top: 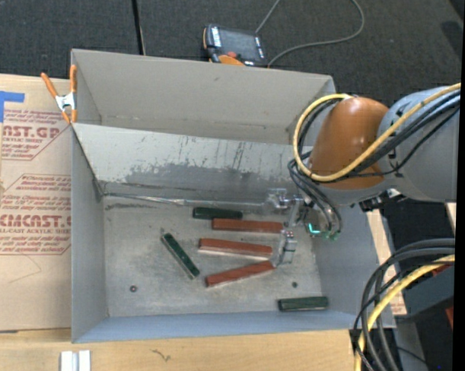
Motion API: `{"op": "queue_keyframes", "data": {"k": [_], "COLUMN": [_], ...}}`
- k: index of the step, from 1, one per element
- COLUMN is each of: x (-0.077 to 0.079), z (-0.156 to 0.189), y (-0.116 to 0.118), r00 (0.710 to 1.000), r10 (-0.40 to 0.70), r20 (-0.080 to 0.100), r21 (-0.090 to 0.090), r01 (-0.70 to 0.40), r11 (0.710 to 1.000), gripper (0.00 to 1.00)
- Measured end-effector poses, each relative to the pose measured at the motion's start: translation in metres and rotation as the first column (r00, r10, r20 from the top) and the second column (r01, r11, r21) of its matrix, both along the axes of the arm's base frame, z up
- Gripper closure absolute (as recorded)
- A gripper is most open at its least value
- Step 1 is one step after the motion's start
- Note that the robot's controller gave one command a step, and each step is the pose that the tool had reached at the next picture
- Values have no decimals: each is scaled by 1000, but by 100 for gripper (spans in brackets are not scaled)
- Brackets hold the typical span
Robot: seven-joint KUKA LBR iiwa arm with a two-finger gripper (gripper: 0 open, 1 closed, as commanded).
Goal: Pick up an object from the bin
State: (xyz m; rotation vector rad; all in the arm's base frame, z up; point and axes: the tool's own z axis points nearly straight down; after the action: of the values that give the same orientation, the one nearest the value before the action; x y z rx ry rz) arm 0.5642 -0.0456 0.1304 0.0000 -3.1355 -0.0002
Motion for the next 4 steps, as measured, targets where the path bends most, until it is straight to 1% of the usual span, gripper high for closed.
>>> {"op": "queue_keyframes", "data": {"k": [1,2,3,4], "x": [10,12,0,-1], "z": [-60,-54,69,64], "y": [43,42,120,117], "r00": [945,945,935,936], "r10": [328,326,354,351], "r20": [10,5,17,9], "r21": [0,0,0,0], "r01": [-328,-326,-354,-351], "r11": [945,945,935,936], "gripper": [0,100,100,0]}}
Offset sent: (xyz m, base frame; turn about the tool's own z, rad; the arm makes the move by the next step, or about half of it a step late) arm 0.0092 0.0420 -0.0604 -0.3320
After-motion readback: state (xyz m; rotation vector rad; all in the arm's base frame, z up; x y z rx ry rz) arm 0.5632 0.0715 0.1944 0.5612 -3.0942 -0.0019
